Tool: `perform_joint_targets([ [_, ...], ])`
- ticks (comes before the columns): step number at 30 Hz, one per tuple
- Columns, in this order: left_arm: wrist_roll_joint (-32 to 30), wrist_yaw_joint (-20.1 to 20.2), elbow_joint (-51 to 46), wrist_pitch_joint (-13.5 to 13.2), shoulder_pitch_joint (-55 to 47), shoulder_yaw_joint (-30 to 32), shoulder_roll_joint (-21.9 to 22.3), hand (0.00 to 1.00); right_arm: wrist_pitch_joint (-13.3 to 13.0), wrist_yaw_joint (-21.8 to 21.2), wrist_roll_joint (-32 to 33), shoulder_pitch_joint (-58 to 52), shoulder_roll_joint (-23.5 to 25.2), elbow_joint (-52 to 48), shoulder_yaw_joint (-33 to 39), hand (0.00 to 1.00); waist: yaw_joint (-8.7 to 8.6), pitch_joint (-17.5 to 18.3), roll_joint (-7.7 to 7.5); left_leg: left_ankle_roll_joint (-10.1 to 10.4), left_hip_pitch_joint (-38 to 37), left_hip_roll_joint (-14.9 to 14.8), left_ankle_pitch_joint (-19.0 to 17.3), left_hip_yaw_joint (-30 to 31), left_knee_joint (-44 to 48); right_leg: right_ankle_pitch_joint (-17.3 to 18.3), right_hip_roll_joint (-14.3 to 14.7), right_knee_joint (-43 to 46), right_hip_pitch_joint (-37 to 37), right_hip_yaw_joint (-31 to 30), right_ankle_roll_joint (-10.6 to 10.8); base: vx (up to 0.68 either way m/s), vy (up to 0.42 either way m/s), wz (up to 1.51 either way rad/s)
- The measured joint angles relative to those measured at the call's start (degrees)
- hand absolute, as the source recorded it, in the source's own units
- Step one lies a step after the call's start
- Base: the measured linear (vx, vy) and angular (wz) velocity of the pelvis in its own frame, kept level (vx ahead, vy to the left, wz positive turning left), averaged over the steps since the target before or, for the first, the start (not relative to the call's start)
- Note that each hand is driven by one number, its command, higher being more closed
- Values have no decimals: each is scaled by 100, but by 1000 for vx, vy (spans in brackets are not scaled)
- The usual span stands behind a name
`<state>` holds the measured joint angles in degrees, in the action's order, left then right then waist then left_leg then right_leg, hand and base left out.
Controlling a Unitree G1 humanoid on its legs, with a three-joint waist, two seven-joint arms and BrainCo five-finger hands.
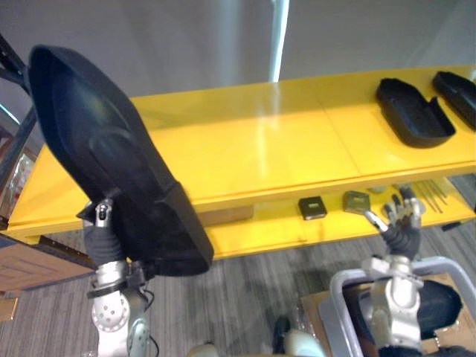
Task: Walk over and take plastic housings, then place them on the shelf
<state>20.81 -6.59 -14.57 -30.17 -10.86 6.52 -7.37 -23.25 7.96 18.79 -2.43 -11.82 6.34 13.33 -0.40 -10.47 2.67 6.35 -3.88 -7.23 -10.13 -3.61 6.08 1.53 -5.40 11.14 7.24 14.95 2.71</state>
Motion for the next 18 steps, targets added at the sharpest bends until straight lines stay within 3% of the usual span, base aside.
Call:
perform_joint_targets([
  [12, -99, -35, 0, -4, -136, -73, -7, 100, -70, 26, -168, -749, 439, -127, -24, 0, -53, -16, 24, -39, -101, 209, 157, -251, -194, -367, -130, -508, -136, -255, 118, -16, 43, -8],
  [18, -112, 57, 2, 18, -171, -157, -16, 100, -158, 121, -167, -755, 473, -124, -28, 0, -48, -97, 100, -253, -53, 179, -79, -308, -24, -304, -93, -390, -132, -268, 99, -83, -5, 0],
])
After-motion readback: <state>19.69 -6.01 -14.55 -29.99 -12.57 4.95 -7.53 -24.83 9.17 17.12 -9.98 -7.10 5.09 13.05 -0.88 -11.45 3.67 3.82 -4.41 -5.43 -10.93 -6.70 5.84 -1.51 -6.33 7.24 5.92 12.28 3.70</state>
